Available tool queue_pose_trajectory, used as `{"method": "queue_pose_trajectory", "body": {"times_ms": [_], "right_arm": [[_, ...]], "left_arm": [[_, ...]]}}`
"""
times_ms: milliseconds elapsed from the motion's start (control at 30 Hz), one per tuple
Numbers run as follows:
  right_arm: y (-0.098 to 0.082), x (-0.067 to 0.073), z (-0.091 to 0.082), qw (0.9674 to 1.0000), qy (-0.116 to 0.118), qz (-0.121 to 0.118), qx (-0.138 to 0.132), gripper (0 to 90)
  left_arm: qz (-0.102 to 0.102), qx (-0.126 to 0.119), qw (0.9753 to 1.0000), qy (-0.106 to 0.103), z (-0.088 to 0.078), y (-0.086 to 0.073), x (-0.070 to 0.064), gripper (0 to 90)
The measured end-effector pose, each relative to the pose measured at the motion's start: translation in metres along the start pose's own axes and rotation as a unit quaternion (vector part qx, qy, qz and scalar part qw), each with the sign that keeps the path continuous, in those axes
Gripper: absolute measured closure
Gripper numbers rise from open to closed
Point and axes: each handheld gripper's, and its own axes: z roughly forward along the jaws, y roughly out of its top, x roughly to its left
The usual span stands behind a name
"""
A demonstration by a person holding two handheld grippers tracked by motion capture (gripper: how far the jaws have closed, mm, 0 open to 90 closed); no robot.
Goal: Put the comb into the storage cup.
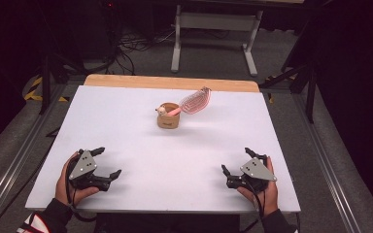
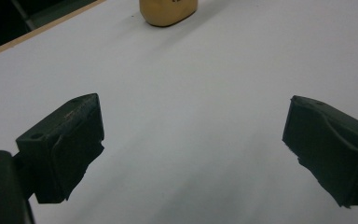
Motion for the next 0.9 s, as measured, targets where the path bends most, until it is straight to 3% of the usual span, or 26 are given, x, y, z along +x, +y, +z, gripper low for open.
{"method": "queue_pose_trajectory", "body": {"times_ms": [333,567,900], "right_arm": [[0.0007,0.0019,0.0002,1.0,0.006,0.001,-0.003,4.8],[0.0034,0.007,0.0001,0.9999,-0.001,-0.015,-0.002,5.3],[0.002,0.0032,-0.001,0.9999,-0.004,-0.005,-0.008,5.5]], "left_arm": [[0.005,-0.002,1.0,0.001,-0.0005,0.0014,-0.0034,6.0],[0.007,-0.002,1.0,-0.003,-0.0019,0.0008,-0.0054,5.8],[0.006,0.0,1.0,-0.005,0.0016,0.0013,-0.0047,5.7]]}}
